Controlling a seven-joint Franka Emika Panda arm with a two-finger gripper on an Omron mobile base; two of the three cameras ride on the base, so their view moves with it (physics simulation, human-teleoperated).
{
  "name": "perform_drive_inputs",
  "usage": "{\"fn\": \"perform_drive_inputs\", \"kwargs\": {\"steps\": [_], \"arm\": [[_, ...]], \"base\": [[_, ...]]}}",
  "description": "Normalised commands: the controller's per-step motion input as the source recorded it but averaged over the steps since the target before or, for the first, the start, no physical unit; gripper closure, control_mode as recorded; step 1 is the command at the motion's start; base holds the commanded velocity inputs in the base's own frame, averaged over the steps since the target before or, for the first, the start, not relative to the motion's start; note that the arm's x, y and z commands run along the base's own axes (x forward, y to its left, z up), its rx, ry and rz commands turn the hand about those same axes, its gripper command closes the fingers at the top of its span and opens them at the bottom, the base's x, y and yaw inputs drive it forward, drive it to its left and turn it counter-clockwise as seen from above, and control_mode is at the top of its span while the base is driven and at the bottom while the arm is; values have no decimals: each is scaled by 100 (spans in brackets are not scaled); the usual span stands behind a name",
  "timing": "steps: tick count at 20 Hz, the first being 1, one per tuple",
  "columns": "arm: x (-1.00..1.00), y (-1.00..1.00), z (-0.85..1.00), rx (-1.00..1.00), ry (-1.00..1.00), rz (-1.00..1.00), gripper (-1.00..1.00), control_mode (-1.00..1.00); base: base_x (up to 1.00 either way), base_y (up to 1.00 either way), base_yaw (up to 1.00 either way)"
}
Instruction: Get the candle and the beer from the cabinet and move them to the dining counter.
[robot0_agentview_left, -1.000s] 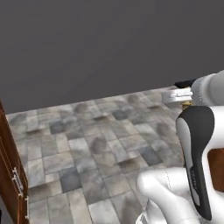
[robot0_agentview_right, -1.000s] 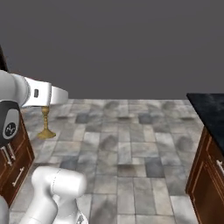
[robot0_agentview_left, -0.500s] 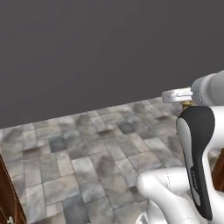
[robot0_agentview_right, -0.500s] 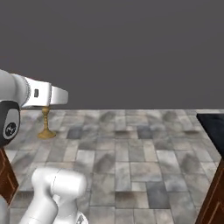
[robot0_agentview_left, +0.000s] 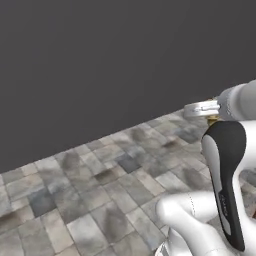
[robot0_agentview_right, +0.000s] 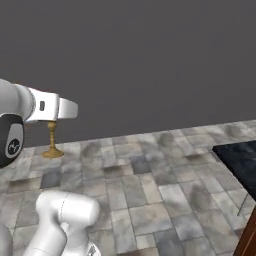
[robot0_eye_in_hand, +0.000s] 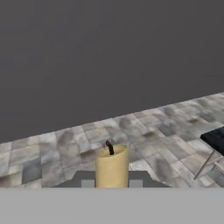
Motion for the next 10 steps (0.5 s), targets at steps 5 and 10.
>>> {"fn": "perform_drive_inputs", "kwargs": {"steps": [5,10], "arm": [[0,0,0,0,0,0,100,100],[0,0,0,0,0,0,100,100]], "base": [[54,47,-77],[50,56,-79]]}}
